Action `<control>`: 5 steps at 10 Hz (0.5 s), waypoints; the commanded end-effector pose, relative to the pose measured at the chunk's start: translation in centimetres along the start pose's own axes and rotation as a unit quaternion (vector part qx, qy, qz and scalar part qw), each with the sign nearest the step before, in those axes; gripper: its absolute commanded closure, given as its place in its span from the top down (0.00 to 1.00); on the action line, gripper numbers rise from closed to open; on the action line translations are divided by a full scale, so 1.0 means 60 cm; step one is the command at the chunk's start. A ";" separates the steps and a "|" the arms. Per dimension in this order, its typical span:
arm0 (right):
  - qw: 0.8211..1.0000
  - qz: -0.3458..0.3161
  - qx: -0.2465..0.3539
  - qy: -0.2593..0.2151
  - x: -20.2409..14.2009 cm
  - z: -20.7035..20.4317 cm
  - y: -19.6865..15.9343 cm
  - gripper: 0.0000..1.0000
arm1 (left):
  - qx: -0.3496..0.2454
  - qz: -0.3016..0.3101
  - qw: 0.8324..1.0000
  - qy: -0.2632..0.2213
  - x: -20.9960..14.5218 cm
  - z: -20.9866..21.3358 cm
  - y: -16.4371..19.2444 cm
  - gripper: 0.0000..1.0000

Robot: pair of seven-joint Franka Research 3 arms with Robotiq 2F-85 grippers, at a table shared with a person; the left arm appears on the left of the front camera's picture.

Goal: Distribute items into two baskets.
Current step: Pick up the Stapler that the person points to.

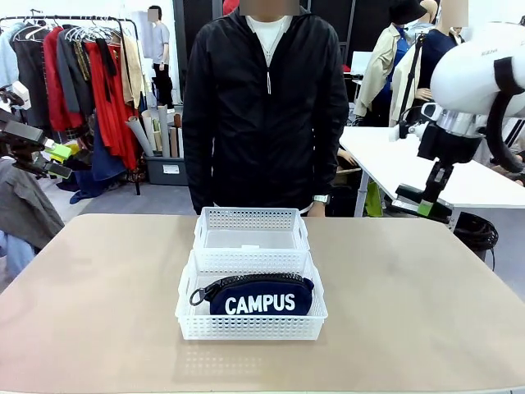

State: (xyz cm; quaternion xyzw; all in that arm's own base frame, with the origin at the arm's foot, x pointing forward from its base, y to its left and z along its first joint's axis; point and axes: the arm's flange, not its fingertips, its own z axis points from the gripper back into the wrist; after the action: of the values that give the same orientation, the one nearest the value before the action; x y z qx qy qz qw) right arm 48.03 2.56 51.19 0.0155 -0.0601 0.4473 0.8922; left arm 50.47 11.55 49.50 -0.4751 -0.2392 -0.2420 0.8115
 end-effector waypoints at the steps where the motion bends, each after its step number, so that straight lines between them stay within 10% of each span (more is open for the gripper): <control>1: 0.999 0.041 0.003 -0.011 -0.029 0.017 0.032 0.00 | 0.001 0.000 1.000 -0.001 0.000 0.001 -0.002 1.00; 5: 0.997 0.064 0.035 -0.031 -0.024 0.045 0.074 0.00 | 0.001 0.000 1.000 -0.001 0.000 0.001 -0.002 1.00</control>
State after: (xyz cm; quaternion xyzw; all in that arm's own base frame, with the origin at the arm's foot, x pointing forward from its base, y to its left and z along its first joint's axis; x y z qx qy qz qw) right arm 43.41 4.03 53.27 0.0300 -0.0614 0.4950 0.8662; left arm 50.48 11.55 49.50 -0.4750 -0.2392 -0.2420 0.8115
